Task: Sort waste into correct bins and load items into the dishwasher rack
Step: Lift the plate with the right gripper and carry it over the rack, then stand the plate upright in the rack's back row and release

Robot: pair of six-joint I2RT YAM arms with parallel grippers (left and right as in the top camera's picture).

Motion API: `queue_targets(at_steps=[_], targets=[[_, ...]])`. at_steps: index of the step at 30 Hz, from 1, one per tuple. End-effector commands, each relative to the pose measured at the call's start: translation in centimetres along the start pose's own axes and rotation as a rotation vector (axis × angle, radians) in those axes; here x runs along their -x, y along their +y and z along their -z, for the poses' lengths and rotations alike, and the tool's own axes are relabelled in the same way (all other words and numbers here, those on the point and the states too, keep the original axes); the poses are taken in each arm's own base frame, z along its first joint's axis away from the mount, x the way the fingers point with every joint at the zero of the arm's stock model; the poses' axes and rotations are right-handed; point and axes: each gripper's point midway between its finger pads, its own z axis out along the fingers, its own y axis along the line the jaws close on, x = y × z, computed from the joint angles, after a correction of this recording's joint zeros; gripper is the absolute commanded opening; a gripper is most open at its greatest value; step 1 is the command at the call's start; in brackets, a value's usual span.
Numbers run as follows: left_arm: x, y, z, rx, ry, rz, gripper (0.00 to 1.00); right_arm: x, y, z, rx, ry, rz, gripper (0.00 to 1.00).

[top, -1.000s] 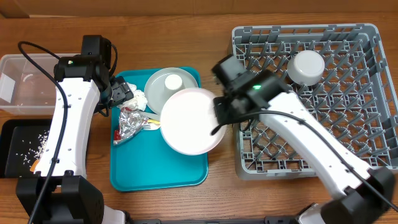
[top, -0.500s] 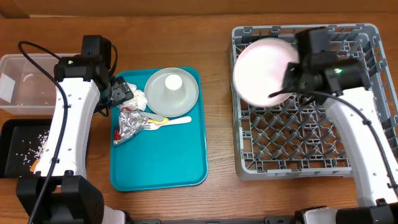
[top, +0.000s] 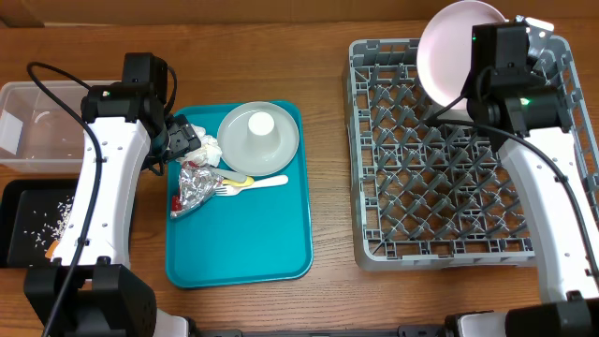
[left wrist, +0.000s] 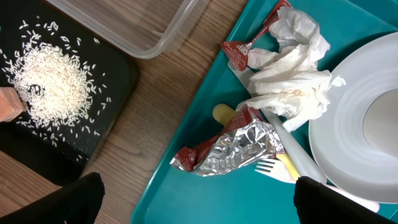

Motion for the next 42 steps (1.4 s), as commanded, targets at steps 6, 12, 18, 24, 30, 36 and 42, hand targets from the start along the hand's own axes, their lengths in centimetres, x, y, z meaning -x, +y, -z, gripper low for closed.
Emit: queue_targets(at_steps=[6, 12, 18, 24, 30, 36, 42], targets=[[0.6, -0.2, 1.0, -0.021, -0.031, 0.026, 1.00, -1.6, 1.1, -3.8, -0.107, 0.048, 0.087, 0.04], [0.6, -0.2, 1.0, -0.020, -0.030, 0.027, 1.00, -2.9, 2.7, -4.9, -0.105, 0.078, 0.127, 0.04], [0.6, -0.2, 1.0, -0.021, -0.030, 0.026, 1.00, -3.1, 3.5, -4.2, -0.109, 0.063, 0.152, 0.04], [0.6, -0.2, 1.0, -0.021, -0.030, 0.026, 1.00, -3.4, 4.4, -3.5, -0.100, 0.057, 0.184, 0.04], [0.6, -0.2, 1.0, -0.021, -0.030, 0.026, 1.00, -3.9, 7.1, -1.9, -0.043, 0.035, 0.222, 0.27], [0.6, -0.2, 1.0, -0.020, -0.030, 0.027, 1.00, -4.3, 10.7, 0.4, 0.147, 0.085, 0.229, 0.79], [0.6, -0.2, 1.0, -0.020, -0.030, 0.027, 1.00, -2.1, 12.7, 5.1, 0.445, 0.210, 0.118, 0.93]])
